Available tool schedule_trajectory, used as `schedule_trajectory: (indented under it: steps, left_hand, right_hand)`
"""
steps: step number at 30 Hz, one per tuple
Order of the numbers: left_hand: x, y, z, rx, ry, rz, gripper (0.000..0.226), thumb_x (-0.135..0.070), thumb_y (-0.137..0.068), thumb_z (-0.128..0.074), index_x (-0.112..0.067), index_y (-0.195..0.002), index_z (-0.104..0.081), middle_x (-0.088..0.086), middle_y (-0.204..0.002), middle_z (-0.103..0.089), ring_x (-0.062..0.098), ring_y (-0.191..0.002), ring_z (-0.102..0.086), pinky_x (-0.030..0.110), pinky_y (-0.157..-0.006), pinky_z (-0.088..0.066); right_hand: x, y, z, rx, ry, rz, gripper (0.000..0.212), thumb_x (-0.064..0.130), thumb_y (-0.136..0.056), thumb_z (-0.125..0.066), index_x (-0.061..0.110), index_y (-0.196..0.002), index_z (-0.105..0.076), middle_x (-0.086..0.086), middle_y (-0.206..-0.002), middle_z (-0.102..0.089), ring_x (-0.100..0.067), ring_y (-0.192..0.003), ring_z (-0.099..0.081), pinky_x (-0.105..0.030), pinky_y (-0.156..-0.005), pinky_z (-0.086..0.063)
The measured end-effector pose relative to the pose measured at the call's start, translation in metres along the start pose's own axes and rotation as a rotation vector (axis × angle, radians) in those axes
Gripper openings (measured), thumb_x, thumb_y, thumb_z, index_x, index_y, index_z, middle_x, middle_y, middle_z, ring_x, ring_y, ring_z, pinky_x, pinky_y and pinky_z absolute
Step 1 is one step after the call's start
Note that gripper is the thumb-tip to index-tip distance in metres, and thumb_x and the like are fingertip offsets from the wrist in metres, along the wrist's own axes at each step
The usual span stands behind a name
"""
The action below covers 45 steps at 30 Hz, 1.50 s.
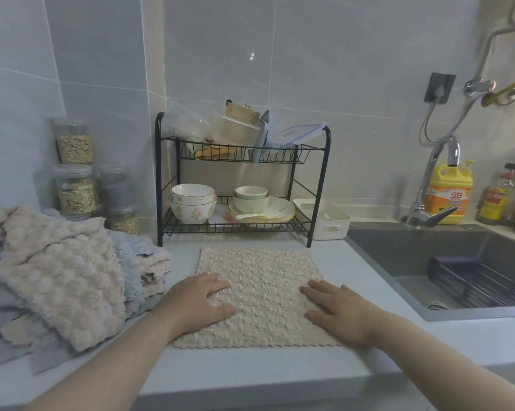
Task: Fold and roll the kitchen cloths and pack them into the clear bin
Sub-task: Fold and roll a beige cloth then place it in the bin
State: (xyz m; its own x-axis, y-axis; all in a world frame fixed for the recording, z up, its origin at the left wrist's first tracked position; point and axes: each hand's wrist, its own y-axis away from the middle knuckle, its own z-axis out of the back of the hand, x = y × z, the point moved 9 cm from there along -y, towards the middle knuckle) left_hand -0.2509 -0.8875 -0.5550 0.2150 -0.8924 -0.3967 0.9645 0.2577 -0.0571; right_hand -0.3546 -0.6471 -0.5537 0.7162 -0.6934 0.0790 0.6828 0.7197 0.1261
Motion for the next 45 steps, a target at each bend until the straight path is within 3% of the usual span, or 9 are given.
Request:
schedule_trajectory:
  steps: [6,9,13,19,23,28,32,39,45]
  left_hand:
    - [0.014,-0.016,0.023,-0.212,0.384,0.046,0.033,-0.041,-0.091,-0.057,-0.028,-0.12,-0.062,-0.016,-0.123,-0.053,0.008,-0.111,-0.052,0.031,-0.097,-0.04]
    - [0.037,-0.046,0.039,-0.379,0.305,0.151,0.029,-0.024,-0.098,-0.047,-0.017,-0.122,-0.061,0.0,-0.127,-0.057,0.015,-0.112,-0.053,0.031,-0.097,-0.04]
    - [0.059,-0.091,0.033,-0.321,0.166,0.245,0.035,-0.025,-0.101,-0.038,-0.014,-0.128,-0.057,0.007,-0.134,-0.056,0.025,-0.12,-0.052,0.034,-0.097,-0.042]
    - [0.057,-0.116,0.025,-0.232,-0.125,0.233,0.027,-0.033,-0.098,-0.037,-0.025,-0.084,-0.059,-0.001,-0.11,-0.048,0.022,-0.093,-0.058,0.03,-0.074,-0.042]
    - [0.05,-0.108,0.033,-0.345,0.033,0.207,0.011,-0.024,-0.093,-0.052,-0.026,-0.092,-0.063,-0.004,-0.106,-0.048,0.018,-0.088,-0.057,0.032,-0.079,-0.047]
    - [0.024,-0.082,0.058,-0.477,0.326,0.123,0.021,-0.002,-0.084,-0.056,-0.022,-0.077,-0.059,0.002,-0.08,-0.062,0.024,-0.069,-0.06,0.031,-0.055,-0.045]
    - [0.01,-0.057,0.073,-0.444,0.443,0.144,0.022,-0.002,-0.078,-0.062,-0.021,-0.089,-0.056,0.001,-0.084,-0.059,0.018,-0.071,-0.057,0.029,-0.058,-0.047]
    - [0.003,0.008,0.073,-0.384,0.437,0.161,0.009,0.0,-0.075,-0.067,-0.008,-0.071,-0.065,0.007,-0.064,-0.065,0.019,-0.058,-0.061,0.042,-0.064,-0.056]
    - [0.0,0.045,0.042,-0.222,0.286,0.136,0.012,-0.011,-0.077,-0.066,-0.021,-0.074,-0.059,-0.005,-0.087,-0.066,0.016,-0.087,-0.062,0.031,-0.075,-0.048]
  right_hand:
    - [-0.017,-0.024,0.04,-0.261,-0.315,0.011,0.045,0.044,-0.097,-0.045,0.03,-0.139,-0.046,0.015,-0.143,-0.037,-0.003,-0.134,-0.033,-0.017,-0.105,-0.019]
    - [-0.044,-0.068,0.055,-0.447,-0.424,-0.152,0.034,0.029,-0.101,-0.042,0.015,-0.125,-0.06,0.0,-0.134,-0.056,-0.018,-0.124,-0.049,-0.02,-0.093,-0.031]
    - [-0.057,-0.124,0.045,-0.389,-0.237,-0.224,0.037,0.025,-0.102,-0.037,0.014,-0.131,-0.056,-0.008,-0.134,-0.056,-0.027,-0.122,-0.051,-0.03,-0.097,-0.039]
    - [-0.065,-0.156,0.033,-0.286,-0.114,-0.222,0.034,0.032,-0.099,-0.034,0.018,-0.121,-0.055,-0.008,-0.123,-0.047,-0.03,-0.114,-0.053,-0.036,-0.091,-0.045]
    - [-0.067,-0.145,0.041,-0.399,-0.286,-0.226,0.028,0.016,-0.091,-0.045,0.015,-0.114,-0.061,-0.007,-0.12,-0.047,-0.03,-0.104,-0.057,-0.032,-0.088,-0.047]
    - [-0.066,-0.101,0.072,-0.591,-0.619,-0.199,0.02,-0.001,-0.08,-0.043,0.016,-0.082,-0.053,-0.008,-0.082,-0.061,-0.024,-0.07,-0.054,-0.028,-0.053,-0.041]
    - [-0.056,-0.063,0.094,-0.63,-0.594,-0.138,0.022,0.004,-0.084,-0.048,0.024,-0.09,-0.054,0.004,-0.08,-0.059,-0.012,-0.069,-0.052,-0.019,-0.056,-0.041]
    - [-0.048,0.003,0.086,-0.567,-0.597,-0.115,0.009,0.008,-0.081,-0.058,0.011,-0.078,-0.066,-0.004,-0.08,-0.066,-0.016,-0.071,-0.056,-0.022,-0.059,-0.043]
    - [-0.038,0.037,0.054,-0.418,-0.547,-0.118,0.018,0.006,-0.079,-0.053,0.015,-0.087,-0.066,-0.001,-0.091,-0.067,-0.022,-0.084,-0.064,-0.026,-0.064,-0.049]
